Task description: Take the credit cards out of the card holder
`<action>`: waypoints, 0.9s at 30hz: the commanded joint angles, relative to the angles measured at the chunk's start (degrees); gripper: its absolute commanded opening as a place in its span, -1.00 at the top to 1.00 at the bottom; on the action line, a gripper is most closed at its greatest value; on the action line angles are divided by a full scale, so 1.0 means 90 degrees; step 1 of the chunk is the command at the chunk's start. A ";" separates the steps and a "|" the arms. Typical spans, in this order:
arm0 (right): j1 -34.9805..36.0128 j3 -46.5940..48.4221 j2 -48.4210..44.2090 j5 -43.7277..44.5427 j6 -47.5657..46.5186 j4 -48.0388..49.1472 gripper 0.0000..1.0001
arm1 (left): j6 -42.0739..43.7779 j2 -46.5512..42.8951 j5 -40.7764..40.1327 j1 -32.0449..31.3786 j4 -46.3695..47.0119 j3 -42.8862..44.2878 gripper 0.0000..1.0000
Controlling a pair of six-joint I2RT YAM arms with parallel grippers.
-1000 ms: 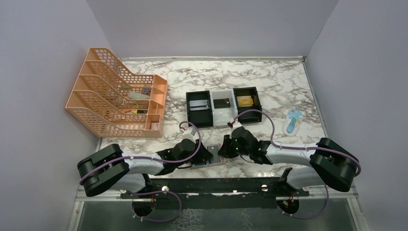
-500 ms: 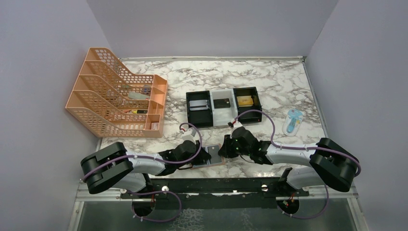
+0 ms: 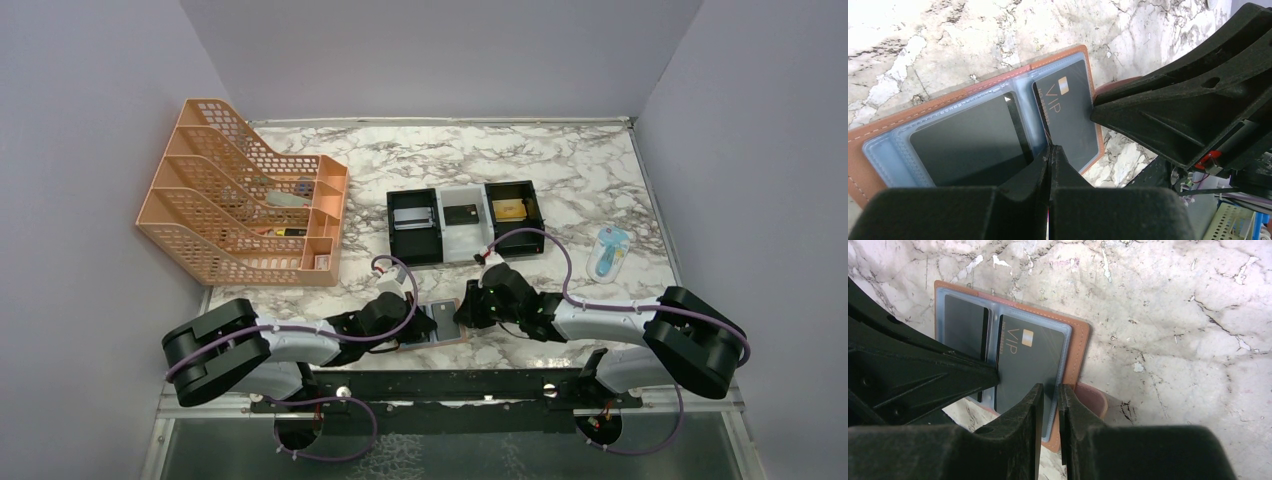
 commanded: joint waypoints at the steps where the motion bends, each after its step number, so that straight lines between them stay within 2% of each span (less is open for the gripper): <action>1: 0.0001 0.0059 0.0049 -0.0005 -0.0101 -0.0271 0.64 | 0.0033 -0.0203 -0.0056 -0.0052 0.0257 -0.0045 1.00; 7: 0.0001 0.0150 -0.0091 0.0074 -0.0214 -0.0567 0.65 | 0.0038 -0.0373 -0.0079 -0.0052 0.0248 -0.0122 1.00; 18: 0.0001 0.0511 -0.0484 -0.0483 -0.0612 -0.0774 0.64 | 0.0100 -0.0392 -0.0075 -0.0052 0.0230 -0.0130 1.00; 23: 0.0000 0.0527 -0.0275 -0.1195 -0.0495 -0.0300 0.62 | 0.0117 -0.0305 -0.0026 -0.0052 0.0233 -0.0068 1.00; 27: 0.0001 0.0558 0.0086 -0.0813 -0.0204 -0.0573 0.62 | 0.0139 -0.0288 -0.0012 -0.0052 0.0233 -0.0052 1.00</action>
